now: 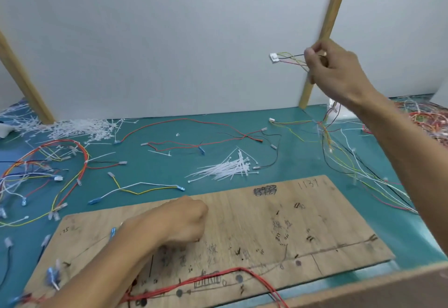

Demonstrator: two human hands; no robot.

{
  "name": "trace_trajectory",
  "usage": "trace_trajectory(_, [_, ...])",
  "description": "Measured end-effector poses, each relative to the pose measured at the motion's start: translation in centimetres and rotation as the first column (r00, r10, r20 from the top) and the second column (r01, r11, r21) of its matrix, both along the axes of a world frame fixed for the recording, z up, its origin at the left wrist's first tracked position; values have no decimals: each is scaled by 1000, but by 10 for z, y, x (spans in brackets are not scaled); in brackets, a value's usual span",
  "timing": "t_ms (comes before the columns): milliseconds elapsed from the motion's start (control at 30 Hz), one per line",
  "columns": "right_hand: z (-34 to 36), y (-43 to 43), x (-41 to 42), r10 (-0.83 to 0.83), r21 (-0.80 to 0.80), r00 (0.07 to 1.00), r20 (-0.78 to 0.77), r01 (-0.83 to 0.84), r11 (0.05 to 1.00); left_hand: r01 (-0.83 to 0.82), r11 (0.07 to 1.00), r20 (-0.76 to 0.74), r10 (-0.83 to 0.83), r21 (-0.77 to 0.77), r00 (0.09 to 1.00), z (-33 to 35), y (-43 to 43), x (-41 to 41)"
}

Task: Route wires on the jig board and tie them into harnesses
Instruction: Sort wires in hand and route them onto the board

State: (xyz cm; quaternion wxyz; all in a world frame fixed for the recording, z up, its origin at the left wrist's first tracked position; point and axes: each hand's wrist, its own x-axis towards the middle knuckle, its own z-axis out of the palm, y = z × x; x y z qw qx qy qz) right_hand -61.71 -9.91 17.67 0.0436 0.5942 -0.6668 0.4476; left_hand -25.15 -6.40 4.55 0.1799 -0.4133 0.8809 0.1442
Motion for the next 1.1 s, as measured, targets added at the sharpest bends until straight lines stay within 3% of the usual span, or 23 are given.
trace_trajectory(100, [20,30,11,-4,12,973,-233,7,1000,-28,999,5,28,16,1000,2,3,-1])
trace_trajectory(167, [25,43,13,68,87,960,-273,-46,995,-47,998,6,47,-50,999,8,6,-4])
trace_trajectory(200, [25,48,13,105,133,957,-269,-71,989,-64,992,-44,60,-109,997,13,7,-8])
trace_trajectory(267, [20,56,11,142,195,954,-265,-91,977,-184,968,-346,116,-171,931,27,7,-26])
trace_trajectory(333, [9,61,10,164,206,948,-273,-109,972,-306,948,-703,278,91,654,52,10,-57])
trace_trajectory(400, [-4,66,13,201,198,943,-267,-150,968,-181,864,-801,504,470,323,80,13,-94])
trace_trajectory(433, [-10,70,17,228,198,936,-268,-178,964,-82,808,-779,585,583,226,93,15,-112])
trace_trajectory(533, [-25,80,29,304,198,898,-320,-250,948,131,704,-715,692,698,98,118,21,-155])
trace_trajectory(667, [-38,95,25,356,206,907,-226,-312,927,117,681,-677,732,723,-77,123,19,-185])
trace_trajectory(733, [-42,97,19,392,195,911,130,-411,891,130,680,-666,733,721,-143,123,19,-187])
trace_trajectory(767, [-43,94,15,367,144,852,374,-444,884,160,685,-664,728,711,-168,122,19,-185])
trace_trajectory(800, [-44,86,8,276,123,779,563,-410,904,183,695,-671,719,695,-182,120,19,-182])
trace_trajectory(833, [-47,76,-1,150,165,744,651,-333,928,196,711,-686,703,676,-185,119,20,-179])
trace_trajectory(867, [-51,66,-9,25,268,780,625,-245,932,218,721,-697,692,657,-186,119,22,-175])
trace_trajectory(933, [-63,47,-18,-104,542,918,382,-131,830,249,741,-719,669,624,-189,121,23,-169])
trace_trajectory(1033, [-83,27,-19,-54,851,991,126,-80,520,286,747,-732,657,599,-181,125,27,-163])
trace_trajectory(1100, [-90,15,-21,9,892,998,62,-59,448,316,725,-708,681,612,-188,129,29,-158])
